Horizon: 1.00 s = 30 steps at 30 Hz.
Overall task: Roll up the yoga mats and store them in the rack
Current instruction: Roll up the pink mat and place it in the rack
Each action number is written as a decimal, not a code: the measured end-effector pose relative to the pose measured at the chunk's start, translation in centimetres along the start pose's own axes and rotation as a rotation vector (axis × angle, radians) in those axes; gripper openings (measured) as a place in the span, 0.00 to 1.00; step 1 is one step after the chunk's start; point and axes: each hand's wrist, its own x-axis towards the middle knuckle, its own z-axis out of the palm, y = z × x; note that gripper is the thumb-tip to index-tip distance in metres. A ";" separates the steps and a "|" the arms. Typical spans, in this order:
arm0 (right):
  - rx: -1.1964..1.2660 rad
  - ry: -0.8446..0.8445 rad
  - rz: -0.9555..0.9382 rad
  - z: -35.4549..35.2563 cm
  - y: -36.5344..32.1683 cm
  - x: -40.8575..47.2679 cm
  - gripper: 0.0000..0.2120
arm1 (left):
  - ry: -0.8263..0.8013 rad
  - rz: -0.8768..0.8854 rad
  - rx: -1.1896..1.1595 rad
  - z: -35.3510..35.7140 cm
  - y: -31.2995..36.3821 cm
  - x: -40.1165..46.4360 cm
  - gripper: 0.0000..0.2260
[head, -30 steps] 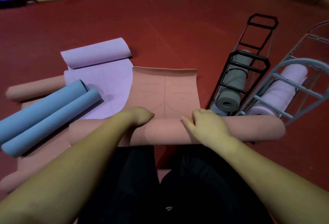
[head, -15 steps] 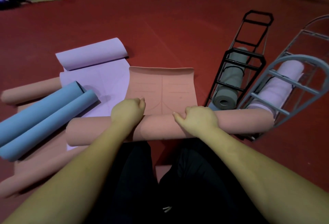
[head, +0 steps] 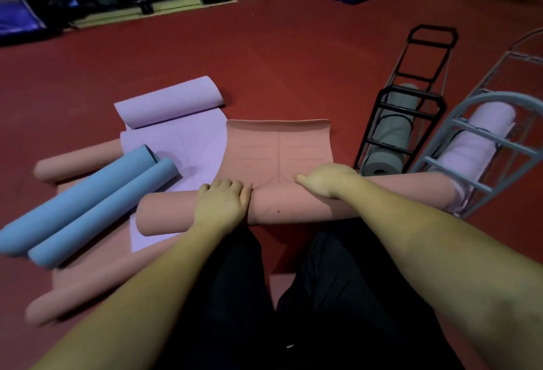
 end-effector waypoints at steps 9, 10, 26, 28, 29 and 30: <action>0.164 -0.405 -0.069 -1.1 1.1 -2.1 0.28 | -0.229 -0.008 -0.081 -2.1 1.2 -0.3 0.26; 0.152 -0.390 -0.078 -0.9 1.3 -2.2 0.29 | -0.248 -0.016 -0.085 -2.1 1.4 -0.1 0.26; -0.096 0.528 -0.114 6.0 0.5 -4.8 0.30 | -0.716 -0.140 -0.354 -2.8 1.2 6.4 0.17; -0.077 0.584 -0.085 6.4 0.6 -4.1 0.29 | -0.686 -0.152 -0.354 -2.4 1.4 6.6 0.20; -0.067 0.593 -0.074 6.3 0.6 -3.8 0.29 | -0.639 -0.148 -0.315 -2.1 1.3 6.6 0.23; -0.059 0.589 -0.071 6.1 0.6 -3.4 0.29 | -0.574 -0.131 -0.264 -1.8 1.2 6.6 0.24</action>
